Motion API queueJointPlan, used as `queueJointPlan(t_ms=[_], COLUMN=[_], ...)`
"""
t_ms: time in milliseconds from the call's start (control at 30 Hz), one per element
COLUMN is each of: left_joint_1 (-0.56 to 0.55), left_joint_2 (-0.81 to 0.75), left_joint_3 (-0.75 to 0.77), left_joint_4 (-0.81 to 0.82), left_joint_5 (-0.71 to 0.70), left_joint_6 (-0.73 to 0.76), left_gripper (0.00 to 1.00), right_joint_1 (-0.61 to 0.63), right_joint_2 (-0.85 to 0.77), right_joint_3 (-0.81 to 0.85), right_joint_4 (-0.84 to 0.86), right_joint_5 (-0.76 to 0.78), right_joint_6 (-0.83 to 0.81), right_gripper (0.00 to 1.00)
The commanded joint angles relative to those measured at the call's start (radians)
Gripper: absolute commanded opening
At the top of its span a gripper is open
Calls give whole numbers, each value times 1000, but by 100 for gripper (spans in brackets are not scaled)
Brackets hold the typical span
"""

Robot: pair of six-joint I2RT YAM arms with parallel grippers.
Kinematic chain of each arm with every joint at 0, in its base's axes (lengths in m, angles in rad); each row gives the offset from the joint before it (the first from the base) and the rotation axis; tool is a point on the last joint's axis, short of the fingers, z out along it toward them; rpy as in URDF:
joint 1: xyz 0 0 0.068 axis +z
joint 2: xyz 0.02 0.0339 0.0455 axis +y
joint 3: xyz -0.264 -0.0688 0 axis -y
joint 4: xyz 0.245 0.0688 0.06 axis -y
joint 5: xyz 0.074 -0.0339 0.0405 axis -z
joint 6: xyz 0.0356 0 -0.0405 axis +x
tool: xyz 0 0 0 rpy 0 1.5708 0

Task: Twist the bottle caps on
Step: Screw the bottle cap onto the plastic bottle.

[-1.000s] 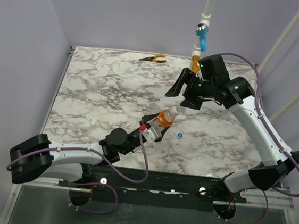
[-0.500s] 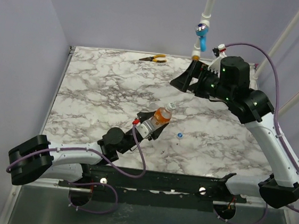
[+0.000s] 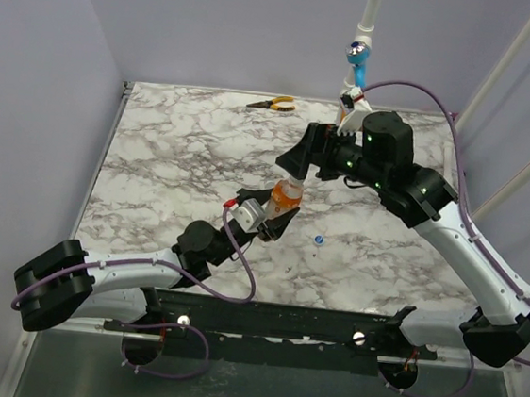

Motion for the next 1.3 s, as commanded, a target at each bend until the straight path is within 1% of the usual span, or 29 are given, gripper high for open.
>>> queueJointPlan(t_ms=[0,67,233,300,400,667,733,1267], left_joint_1=[16,18,24,32,42,64,67,87], left_joint_2=[1,-1,-4,-5,-1,-5,-3,8], left_joint_3=[30,26,21,21,22,20,19,11], left_joint_4=[44,53,63,68,71,76,75,76], left_joint_5=[40,41,41,45,50,67,71,78], left_joint_6=[-54,-64,-84,-95,-107,-126,-153,-175], left_gripper=[36,36,36,36,36,36,36,36], right_joint_1=[20,19,30,50,97,155,168,235], right_joint_2=[19,18,15,27,42,62,68,88], right_joint_3=[20,18,10,11,15,32,40,57], right_joint_4=[43,56,109,119,130,143,138,125], right_joint_5=[91,113,112,113,175,230,244,323], right_joint_6=[-18,-13,-13,-17,-34,-78,-85,-118], right_gripper=[100,100,100,100,100,100,100,100])
